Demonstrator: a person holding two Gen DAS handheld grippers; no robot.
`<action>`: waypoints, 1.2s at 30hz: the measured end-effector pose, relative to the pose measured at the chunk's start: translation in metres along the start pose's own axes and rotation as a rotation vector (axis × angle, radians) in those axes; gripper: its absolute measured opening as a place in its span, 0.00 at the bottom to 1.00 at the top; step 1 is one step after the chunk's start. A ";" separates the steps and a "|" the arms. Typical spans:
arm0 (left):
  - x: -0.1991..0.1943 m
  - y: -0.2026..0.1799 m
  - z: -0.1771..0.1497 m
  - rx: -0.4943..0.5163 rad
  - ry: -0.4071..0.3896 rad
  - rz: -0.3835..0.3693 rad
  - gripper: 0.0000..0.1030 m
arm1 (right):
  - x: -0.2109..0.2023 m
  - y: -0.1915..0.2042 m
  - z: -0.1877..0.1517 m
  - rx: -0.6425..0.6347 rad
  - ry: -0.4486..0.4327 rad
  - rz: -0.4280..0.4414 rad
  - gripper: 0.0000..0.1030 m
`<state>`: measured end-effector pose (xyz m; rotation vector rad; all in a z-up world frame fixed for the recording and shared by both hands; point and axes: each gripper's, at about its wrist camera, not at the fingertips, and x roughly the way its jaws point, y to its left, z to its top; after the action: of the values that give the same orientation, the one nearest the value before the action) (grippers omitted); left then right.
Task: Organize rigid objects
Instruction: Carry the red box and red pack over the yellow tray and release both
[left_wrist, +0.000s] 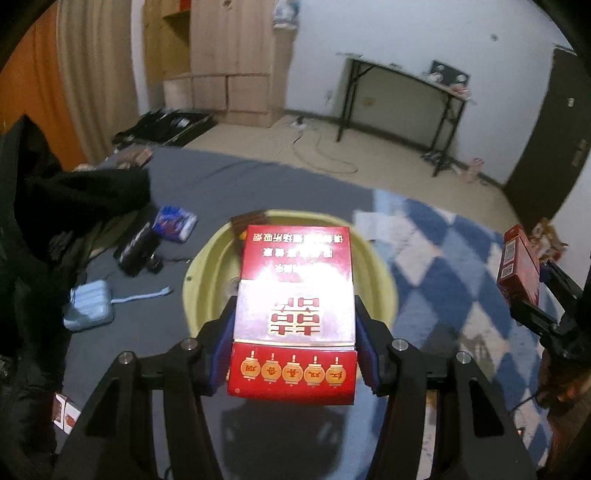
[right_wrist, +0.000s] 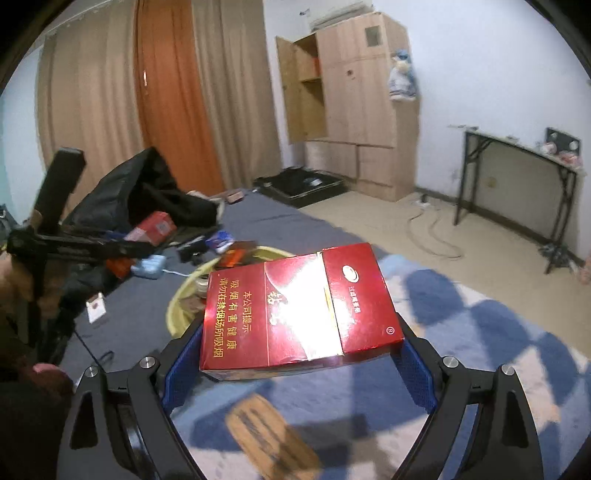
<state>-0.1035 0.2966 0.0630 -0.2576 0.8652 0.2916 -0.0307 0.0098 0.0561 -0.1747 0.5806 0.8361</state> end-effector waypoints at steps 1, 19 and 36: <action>0.010 0.008 -0.002 -0.017 0.017 -0.001 0.56 | 0.010 0.003 0.000 0.010 0.010 0.017 0.89; 0.124 0.044 -0.004 -0.073 0.133 -0.010 0.56 | 0.195 0.013 0.002 0.014 0.282 0.032 0.90; 0.081 0.028 -0.016 -0.061 -0.024 0.021 1.00 | 0.203 0.024 -0.008 -0.019 0.181 0.031 1.00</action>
<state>-0.0756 0.3291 -0.0128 -0.3013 0.8364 0.3409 0.0545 0.1549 -0.0606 -0.2614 0.7463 0.8614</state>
